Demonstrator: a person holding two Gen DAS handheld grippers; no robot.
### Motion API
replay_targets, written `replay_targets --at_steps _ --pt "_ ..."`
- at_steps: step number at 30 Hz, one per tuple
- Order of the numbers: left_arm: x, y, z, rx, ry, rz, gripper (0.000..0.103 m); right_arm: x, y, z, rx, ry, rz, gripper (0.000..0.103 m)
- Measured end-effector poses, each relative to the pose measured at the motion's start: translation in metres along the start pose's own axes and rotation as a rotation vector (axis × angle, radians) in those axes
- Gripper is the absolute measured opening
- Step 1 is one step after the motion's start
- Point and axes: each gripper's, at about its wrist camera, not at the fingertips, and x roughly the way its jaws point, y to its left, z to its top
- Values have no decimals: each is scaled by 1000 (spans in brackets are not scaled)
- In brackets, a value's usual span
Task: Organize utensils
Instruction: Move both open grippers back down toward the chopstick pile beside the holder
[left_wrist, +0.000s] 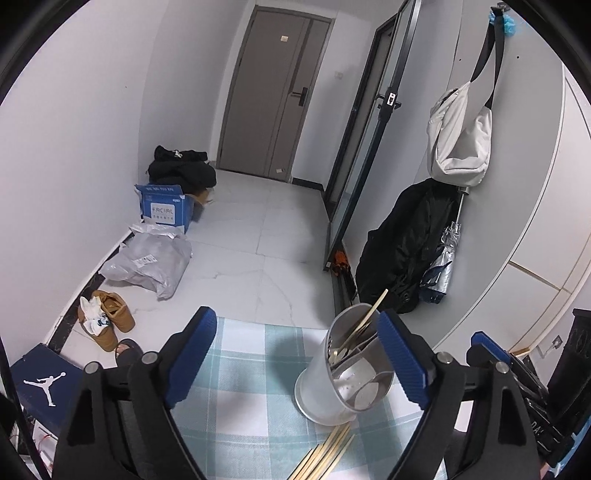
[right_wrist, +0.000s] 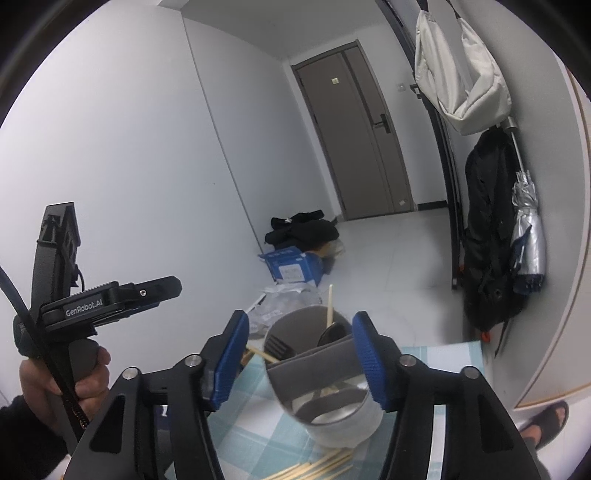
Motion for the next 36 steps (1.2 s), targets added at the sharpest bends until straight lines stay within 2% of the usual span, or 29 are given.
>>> replay_targets --at_steps 2,14,22,34,36 --pt "-4 0 -5 3 -6 4 89 -3 3 -2 2 1 -12 68" --pt "-19 17 -36 -30 -63 60 102 -17 18 -39 9 51 -70 84" --pt "-4 28 -68 -28 6 78 102 -3 15 -81 23 192 -84 85" --pt "19 53 -94 -91 142 87 102 36 -11 -140 71 435 -190 85" --pt "22 56 -96 -95 164 82 102 42 -16 -147 86 470 -215 80"
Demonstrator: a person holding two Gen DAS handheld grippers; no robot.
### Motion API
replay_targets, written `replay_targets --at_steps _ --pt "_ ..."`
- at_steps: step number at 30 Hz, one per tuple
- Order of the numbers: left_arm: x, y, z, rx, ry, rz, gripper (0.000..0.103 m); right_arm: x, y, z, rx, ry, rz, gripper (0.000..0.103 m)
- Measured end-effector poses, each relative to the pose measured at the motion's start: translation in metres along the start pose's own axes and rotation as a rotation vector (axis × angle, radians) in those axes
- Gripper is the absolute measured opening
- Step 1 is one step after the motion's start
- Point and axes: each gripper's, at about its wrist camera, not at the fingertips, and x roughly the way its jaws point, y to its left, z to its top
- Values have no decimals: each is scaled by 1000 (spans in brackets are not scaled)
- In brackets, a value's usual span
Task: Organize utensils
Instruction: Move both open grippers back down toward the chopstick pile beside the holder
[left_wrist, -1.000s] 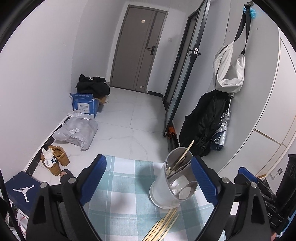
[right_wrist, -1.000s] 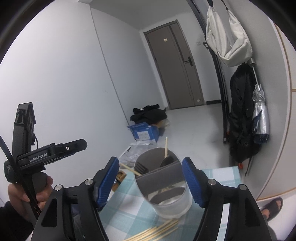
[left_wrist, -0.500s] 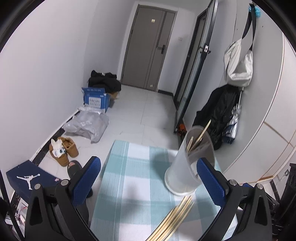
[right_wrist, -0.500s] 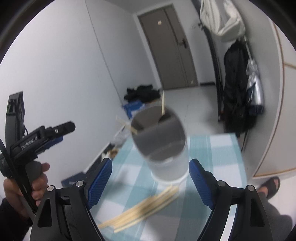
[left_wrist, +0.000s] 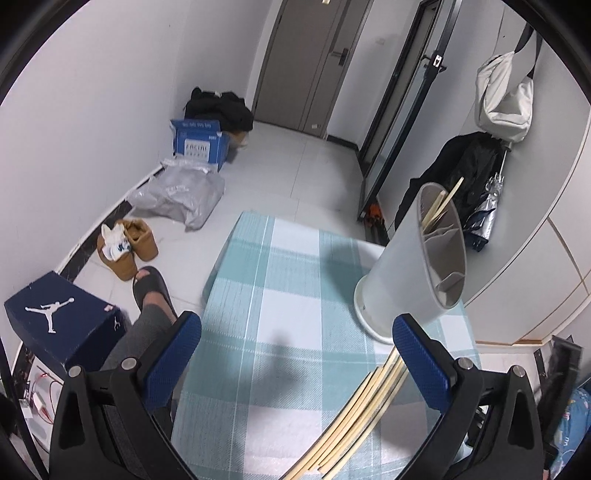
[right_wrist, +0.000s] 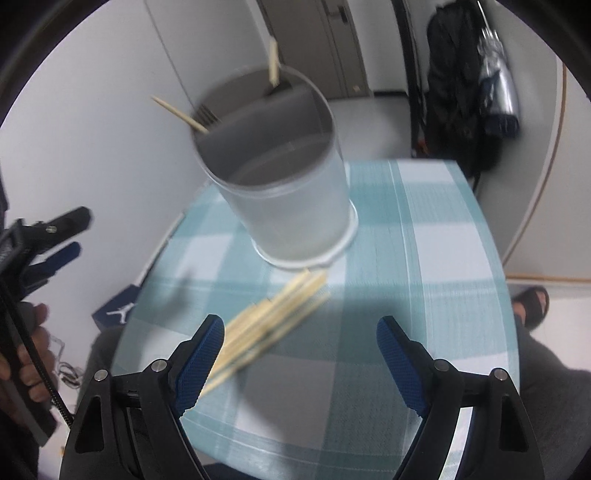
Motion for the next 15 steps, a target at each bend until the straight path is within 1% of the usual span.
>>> replay_targets --at_steps 1,2,3,5,6,9,10,12,14,15 --pt "1 1 0 -1 11 -3 102 6 -2 -2 11 16 -19 71" --pt "3 2 0 -2 23 -6 102 11 -4 -3 23 30 -37 67" --pt "4 2 -1 -1 26 -6 102 15 -6 -3 34 43 -47 67" --pt "4 3 -1 0 28 -1 102 25 -11 -4 68 68 -58 61" --pt "6 4 -2 -1 30 1 102 29 -12 -3 80 75 -57 60" --pt "10 8 -2 -11 43 4 102 38 -12 0 109 88 -65 58" --pt "12 10 -2 -17 46 4 102 41 -11 1 111 86 -85 57" --pt "16 14 -3 -30 56 3 102 48 -8 4 118 96 -108 52" --pt "18 18 -4 -51 63 1 102 56 -5 7 121 104 -142 44" --pt "18 20 -4 -58 65 -1 102 59 -2 8 115 103 -160 43"
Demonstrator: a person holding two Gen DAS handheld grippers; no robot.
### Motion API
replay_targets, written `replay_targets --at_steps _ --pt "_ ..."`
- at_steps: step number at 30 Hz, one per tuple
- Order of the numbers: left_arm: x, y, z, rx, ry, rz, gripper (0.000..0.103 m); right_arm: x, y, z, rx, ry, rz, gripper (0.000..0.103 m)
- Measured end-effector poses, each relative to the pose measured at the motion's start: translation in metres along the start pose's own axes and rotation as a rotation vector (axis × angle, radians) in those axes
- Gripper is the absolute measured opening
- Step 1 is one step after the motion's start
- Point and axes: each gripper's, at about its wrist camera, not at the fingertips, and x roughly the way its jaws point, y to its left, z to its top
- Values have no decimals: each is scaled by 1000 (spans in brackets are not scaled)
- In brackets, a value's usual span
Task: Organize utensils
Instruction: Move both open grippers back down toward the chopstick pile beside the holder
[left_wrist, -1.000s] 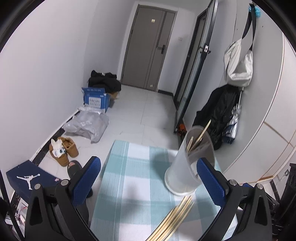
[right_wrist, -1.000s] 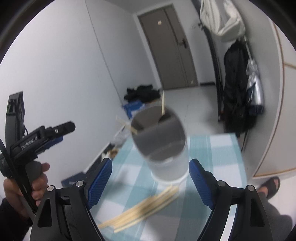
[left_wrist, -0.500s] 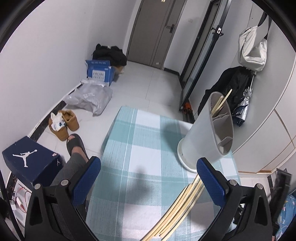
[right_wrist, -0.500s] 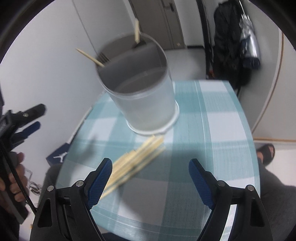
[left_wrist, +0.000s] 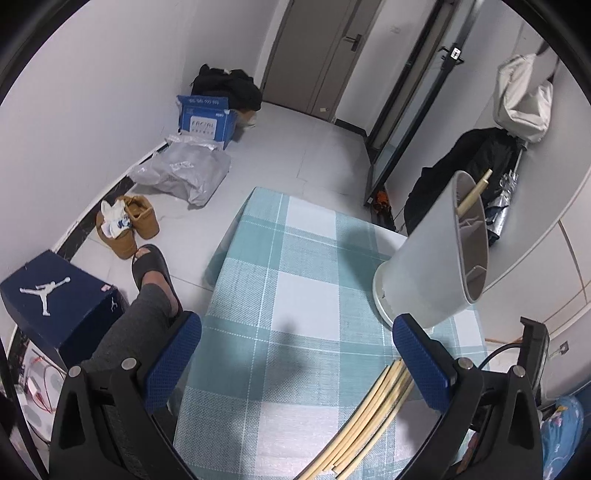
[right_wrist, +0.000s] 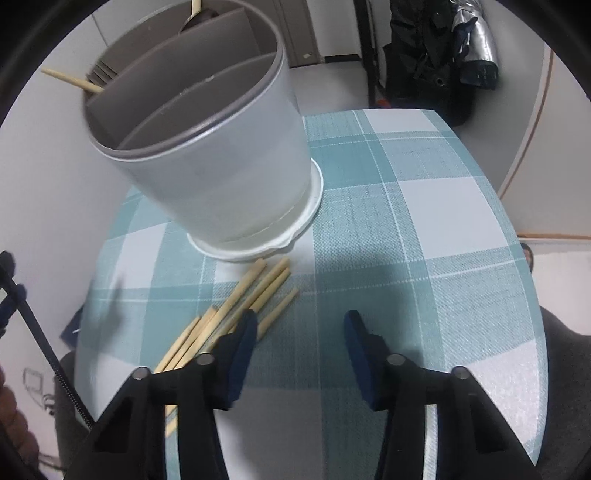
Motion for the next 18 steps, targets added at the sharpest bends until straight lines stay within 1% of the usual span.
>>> replay_targets --at_steps 1,3,4,5,7,8,12,16,18 --pt "0 2 0 -8 2 -2 102 1 5 0 -14 -9 -30 37" --pt "2 7 1 -20 6 -2 102 2 11 0 -37 -10 -54 30" --pt "2 9 0 -27 9 -5 102 3 16 -2 -60 -10 -65 23" --pt "3 11 0 -34 15 -9 102 2 19 -2 -75 -10 -58 14" --pt "5 14 1 -47 21 -10 102 2 25 -3 -111 -7 -55 11" --pt "5 16 1 -54 23 -12 102 2 30 -3 -136 -7 -59 3" --pt "7 19 2 -69 28 -20 102 3 39 -1 -193 5 -36 1" --pt "7 21 1 -70 31 -30 102 4 33 2 -235 38 11 0" --pt "7 21 -1 -68 36 -32 102 4 27 3 -260 60 20 0"
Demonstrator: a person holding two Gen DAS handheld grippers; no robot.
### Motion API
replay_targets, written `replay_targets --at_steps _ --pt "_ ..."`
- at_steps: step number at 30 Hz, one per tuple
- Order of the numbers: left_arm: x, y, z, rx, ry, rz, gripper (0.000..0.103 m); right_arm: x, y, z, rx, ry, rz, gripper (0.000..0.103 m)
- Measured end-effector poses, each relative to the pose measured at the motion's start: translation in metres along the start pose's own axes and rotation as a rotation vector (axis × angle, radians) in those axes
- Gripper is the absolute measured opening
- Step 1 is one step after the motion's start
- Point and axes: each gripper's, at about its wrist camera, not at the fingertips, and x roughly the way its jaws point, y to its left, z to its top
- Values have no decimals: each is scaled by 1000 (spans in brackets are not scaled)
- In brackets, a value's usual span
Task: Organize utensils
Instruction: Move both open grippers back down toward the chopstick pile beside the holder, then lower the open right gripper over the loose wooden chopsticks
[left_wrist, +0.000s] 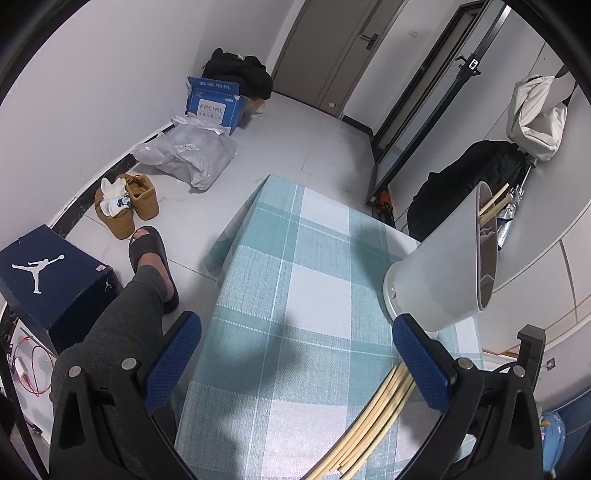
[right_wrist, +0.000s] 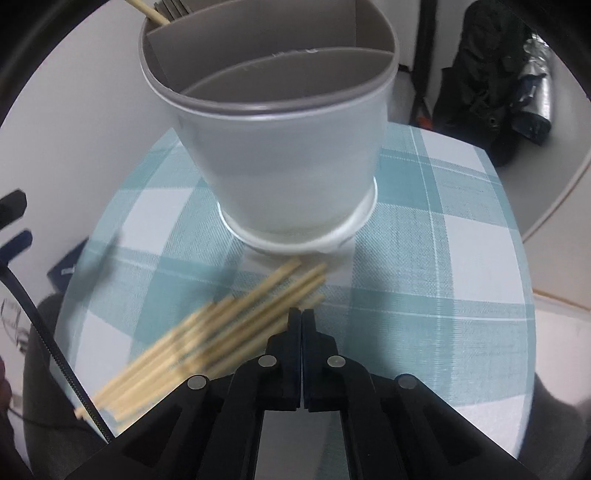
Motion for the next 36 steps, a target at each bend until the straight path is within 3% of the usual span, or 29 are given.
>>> replay_targets --at_steps 7,9,11,18,23,28,36 --pt "2 5 0 -30 16 -5 102 -12 -18 -5 40 30 84 4" --pt "2 4 0 -30 19 -7 102 -13 -13 -5 71 20 109 14" --pt "1 3 0 -18 17 -2 102 -11 -6 -5 95 20 122 33" --pt "1 1 -2 -3 22 13 102 -8 35 -11 63 -21 -18 34" --pt "2 -1 -3 9 31 11 102 -14 42 -11 60 -1 -11 32" --pt "1 -2 -5 16 40 9 102 -18 63 -20 -53 15 -21 31" --pt "-1 -6 -5 52 46 16 102 -17 56 -22 -30 66 26 33"
